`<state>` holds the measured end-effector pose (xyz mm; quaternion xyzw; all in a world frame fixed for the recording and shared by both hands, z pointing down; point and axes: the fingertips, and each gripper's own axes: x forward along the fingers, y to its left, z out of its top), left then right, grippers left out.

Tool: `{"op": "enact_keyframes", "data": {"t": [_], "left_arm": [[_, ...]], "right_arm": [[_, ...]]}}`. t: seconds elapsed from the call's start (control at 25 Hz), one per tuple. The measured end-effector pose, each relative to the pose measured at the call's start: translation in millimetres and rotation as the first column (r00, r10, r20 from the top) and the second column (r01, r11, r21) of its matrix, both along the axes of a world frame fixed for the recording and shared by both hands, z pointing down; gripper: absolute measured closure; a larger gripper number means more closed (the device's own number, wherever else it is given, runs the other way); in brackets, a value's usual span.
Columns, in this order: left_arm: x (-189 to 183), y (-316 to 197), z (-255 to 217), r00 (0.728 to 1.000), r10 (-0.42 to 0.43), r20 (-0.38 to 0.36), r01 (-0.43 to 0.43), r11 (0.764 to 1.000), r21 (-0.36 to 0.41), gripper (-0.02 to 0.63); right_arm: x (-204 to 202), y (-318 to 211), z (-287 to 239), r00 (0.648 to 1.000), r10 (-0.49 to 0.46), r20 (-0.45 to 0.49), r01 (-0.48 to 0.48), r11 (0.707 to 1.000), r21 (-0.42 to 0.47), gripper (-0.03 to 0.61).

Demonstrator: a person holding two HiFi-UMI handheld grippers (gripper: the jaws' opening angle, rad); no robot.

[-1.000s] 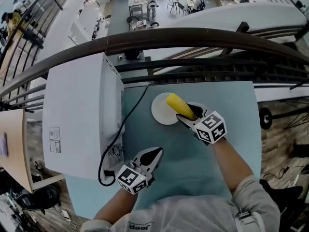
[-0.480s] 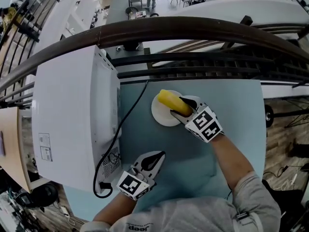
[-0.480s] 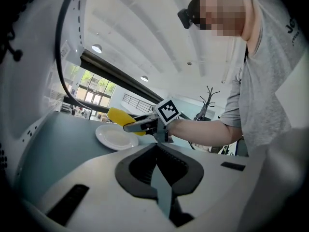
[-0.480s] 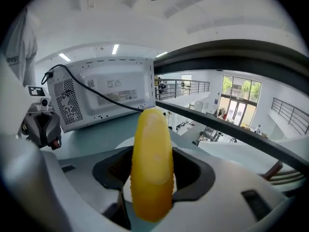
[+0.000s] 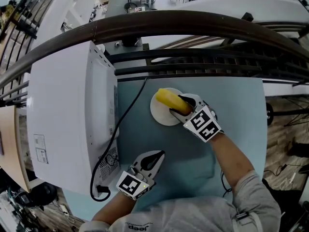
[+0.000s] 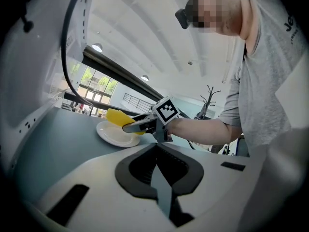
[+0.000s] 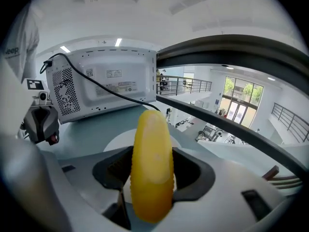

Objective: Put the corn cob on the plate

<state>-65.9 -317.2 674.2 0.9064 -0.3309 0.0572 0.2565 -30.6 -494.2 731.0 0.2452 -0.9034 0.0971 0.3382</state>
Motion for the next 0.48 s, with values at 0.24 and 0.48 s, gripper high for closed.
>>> {"op": "enact_keyframes", "data": {"t": [0.24, 0.48], "left_arm": [[-1.9, 0.9, 1.5, 1.000, -0.003, 0.001, 0.003, 1.000, -0.004, 0.601], [-0.5, 2.0, 2.3, 1.000, -0.002, -0.005, 0.002, 1.000, -0.007, 0.601]], "right_arm": [[-2.4, -0.1, 0.9, 1.000, -0.004, -0.004, 0.004, 1.000, 0.003, 0.327], [-2.4, -0.8, 3.1, 1.000, -0.008, -0.016, 0.008, 1.000, 0.008, 0.327]]}}
